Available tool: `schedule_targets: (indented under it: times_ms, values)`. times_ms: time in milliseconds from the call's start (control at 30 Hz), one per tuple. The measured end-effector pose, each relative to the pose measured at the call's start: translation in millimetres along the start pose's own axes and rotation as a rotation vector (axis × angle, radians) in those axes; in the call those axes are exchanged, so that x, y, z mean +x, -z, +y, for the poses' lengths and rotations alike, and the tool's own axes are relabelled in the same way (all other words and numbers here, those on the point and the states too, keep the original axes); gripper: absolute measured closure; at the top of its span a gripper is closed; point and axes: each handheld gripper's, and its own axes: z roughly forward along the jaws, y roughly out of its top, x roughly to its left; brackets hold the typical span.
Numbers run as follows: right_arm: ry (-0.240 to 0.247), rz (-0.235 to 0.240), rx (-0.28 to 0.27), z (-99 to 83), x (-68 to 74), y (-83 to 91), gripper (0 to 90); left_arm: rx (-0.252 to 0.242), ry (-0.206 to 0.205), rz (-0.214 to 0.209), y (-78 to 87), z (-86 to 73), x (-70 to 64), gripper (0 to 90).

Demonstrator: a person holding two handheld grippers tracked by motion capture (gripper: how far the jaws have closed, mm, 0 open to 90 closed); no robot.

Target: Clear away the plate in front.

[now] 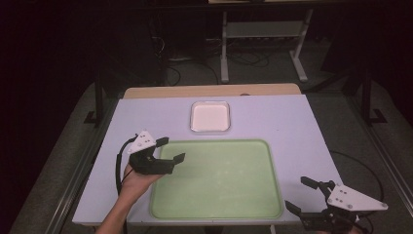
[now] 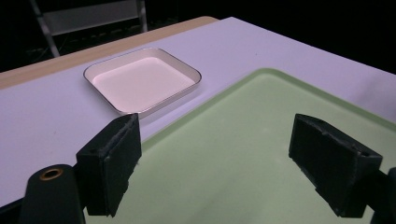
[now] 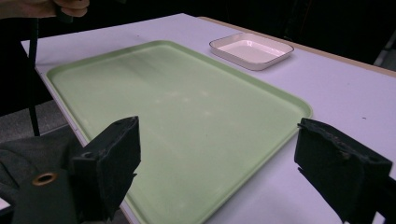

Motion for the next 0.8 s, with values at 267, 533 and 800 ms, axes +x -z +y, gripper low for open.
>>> schedule_targets:
  times_ms: [267,533,800]
  values:
    - [0.016,0.0,0.004,0.3,1.8,0.3,13.6,0.012,-0.008,0.014,-16.2,8.8,5.3,16.9]
    - [0.018,0.003,0.002,1.5,2.3,0.7,13.6,0.034,-0.014,0.028,-38.4,22.1,16.4,19.8]
    - [0.032,-0.005,-0.002,2.5,3.0,3.2,13.6,0.046,-0.001,0.065,-63.7,35.7,26.7,19.8]
